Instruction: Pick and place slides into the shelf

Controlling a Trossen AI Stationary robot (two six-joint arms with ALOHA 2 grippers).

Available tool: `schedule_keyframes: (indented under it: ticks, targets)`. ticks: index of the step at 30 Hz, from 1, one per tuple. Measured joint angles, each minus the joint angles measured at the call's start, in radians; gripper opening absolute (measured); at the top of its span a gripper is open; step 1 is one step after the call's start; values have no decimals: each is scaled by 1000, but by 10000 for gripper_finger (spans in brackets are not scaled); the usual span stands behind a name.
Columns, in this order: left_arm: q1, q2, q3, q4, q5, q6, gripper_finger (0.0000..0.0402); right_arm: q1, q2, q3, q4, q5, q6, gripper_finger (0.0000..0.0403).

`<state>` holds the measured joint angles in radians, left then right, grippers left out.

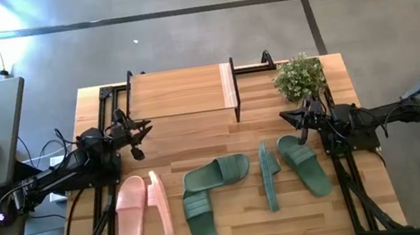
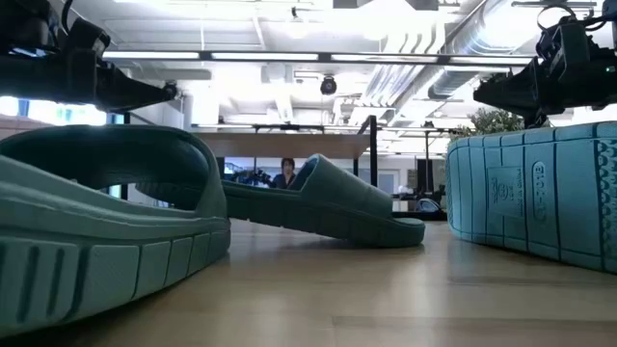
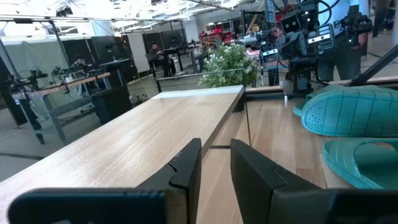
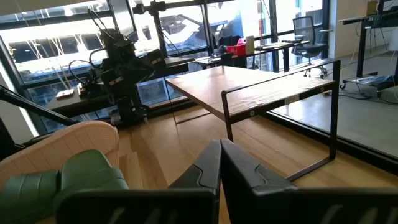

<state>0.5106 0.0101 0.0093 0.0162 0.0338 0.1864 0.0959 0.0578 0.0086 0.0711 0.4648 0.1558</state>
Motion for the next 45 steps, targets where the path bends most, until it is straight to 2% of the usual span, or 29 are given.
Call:
schedule_keyframes:
  ticks: [41,45]
  targets:
    - [0,0,0,0,0,-1,74,0,0,0,0,0,0,0]
    - [0,0,0,1,0,-42,74,0,0,0,0,0,0,0]
